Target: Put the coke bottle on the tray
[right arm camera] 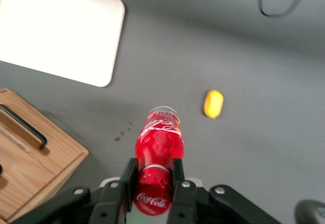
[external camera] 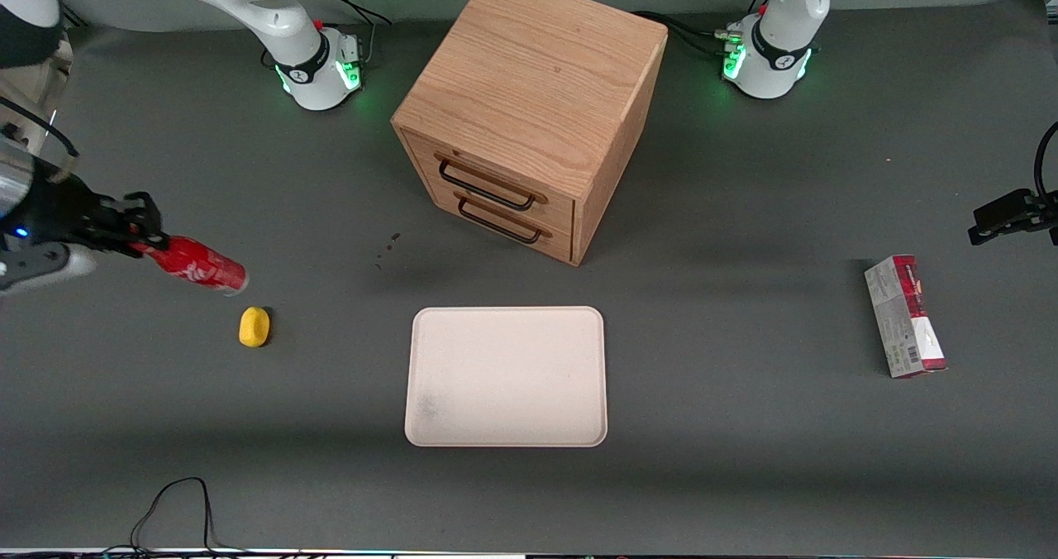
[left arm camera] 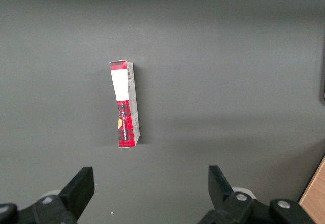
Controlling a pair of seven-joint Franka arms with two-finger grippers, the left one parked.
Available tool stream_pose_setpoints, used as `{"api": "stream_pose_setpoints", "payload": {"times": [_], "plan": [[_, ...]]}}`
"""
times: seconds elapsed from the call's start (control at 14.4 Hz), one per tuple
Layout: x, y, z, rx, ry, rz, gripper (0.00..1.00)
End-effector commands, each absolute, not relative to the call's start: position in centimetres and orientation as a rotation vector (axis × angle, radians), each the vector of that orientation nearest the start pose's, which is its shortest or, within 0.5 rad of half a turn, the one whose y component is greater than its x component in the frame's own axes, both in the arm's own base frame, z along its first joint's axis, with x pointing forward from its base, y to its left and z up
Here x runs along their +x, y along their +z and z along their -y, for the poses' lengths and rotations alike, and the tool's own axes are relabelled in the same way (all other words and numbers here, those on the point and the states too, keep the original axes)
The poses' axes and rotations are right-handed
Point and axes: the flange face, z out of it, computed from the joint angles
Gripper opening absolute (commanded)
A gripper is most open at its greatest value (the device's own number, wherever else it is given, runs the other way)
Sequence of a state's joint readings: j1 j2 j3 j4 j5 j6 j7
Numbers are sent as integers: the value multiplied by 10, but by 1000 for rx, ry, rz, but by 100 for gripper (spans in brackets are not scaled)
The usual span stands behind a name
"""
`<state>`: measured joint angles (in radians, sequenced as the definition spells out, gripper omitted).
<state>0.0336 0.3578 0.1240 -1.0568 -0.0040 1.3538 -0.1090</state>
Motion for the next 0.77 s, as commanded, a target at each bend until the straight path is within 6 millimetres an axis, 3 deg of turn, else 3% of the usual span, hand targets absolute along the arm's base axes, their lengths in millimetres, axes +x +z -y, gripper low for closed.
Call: {"api": "stream_pose_setpoints", "payload": {"times": [0.0,0.35,0.49,0.7], "plan": [[652,627,-130,-3102,34,454,0],[634,613,-246,-3148,-11,419,0],[631,605,-274,-3141,-33,443,0],[644,580,-288,-3126,-56,464,0]]}}
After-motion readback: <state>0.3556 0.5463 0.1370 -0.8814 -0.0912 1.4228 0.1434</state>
